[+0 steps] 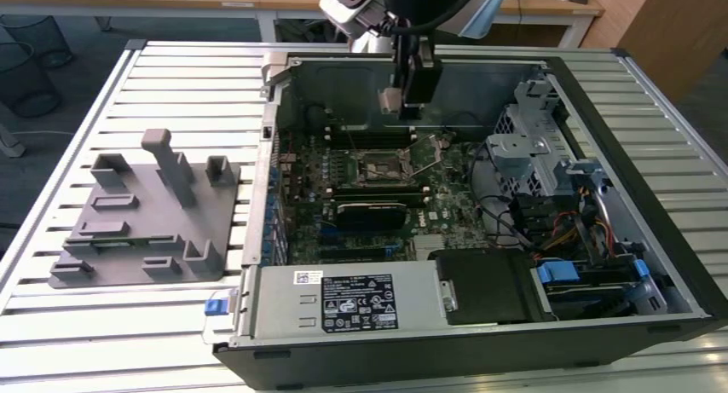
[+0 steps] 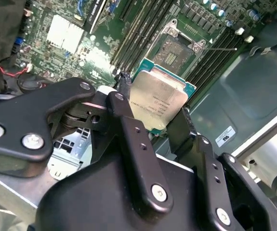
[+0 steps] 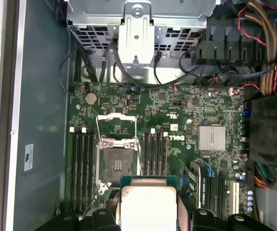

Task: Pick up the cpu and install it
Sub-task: 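Place the cpu into insertion slot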

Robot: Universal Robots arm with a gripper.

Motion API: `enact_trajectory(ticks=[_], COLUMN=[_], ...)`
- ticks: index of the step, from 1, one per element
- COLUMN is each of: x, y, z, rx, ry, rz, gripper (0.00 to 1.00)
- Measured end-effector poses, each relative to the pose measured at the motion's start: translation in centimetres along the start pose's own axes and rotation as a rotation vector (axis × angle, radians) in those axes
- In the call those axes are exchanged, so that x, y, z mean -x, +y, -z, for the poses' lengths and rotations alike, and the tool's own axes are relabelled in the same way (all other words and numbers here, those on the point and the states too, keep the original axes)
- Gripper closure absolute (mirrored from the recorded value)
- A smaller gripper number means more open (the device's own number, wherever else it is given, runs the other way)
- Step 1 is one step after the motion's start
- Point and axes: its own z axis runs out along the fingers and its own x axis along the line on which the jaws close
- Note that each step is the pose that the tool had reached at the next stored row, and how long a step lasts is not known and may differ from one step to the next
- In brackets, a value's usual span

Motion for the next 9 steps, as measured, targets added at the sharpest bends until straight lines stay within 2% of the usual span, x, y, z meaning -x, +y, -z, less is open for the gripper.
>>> enact_trajectory(ticks=[5, 9], x=[-0.06, -0.46], y=[-0.02, -0.04], z=[-0.91, -1.64], rx=[0.0, 0.0], ry=[0.0026, 0.0046], rz=[0.0, 0.0], gripper=[0.46, 0.46])
